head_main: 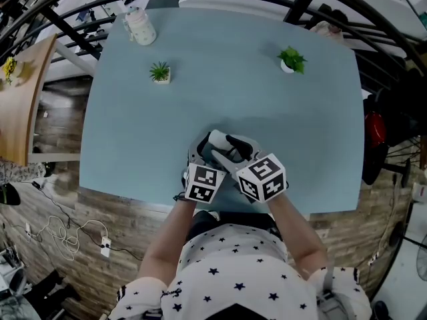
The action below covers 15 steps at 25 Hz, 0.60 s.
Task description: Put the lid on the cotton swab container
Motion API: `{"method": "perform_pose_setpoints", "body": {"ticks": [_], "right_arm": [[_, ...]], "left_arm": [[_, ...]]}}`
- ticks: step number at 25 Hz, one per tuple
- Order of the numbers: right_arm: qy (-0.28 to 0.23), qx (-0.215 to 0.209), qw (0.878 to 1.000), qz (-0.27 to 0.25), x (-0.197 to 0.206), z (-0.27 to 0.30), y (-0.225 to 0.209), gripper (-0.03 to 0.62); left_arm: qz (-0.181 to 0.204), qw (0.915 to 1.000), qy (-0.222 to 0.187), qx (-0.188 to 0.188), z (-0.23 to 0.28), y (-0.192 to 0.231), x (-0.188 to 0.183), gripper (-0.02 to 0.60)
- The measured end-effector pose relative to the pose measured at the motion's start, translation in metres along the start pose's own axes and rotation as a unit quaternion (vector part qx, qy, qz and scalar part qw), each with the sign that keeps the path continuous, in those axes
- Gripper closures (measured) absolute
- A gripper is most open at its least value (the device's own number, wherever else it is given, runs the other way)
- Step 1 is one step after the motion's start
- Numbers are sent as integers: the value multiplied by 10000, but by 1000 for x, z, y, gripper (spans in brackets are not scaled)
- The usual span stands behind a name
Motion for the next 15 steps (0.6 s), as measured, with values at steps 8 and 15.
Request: {"method": "perform_pose_setpoints", "body": {"ticks": [8,15], "right_arm": [[1,50,9999,-129,-1,1,1,368],[-139,4,9998,-137,-2,-4,5,368]], "left_arm": [[-1,10000,40,-54,-2,2,2,224],[-16,9999,-65,-109,-20,-1,5,224]]}}
Point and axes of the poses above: the fingertips, and each gripper's own axes: z forward along the fingers, y to its left, x out of its underside, the point moved 7 cm from there along -z, backward along the fingers, and after that the axes turned 13 degrees about -z, right-handed, at the moved point
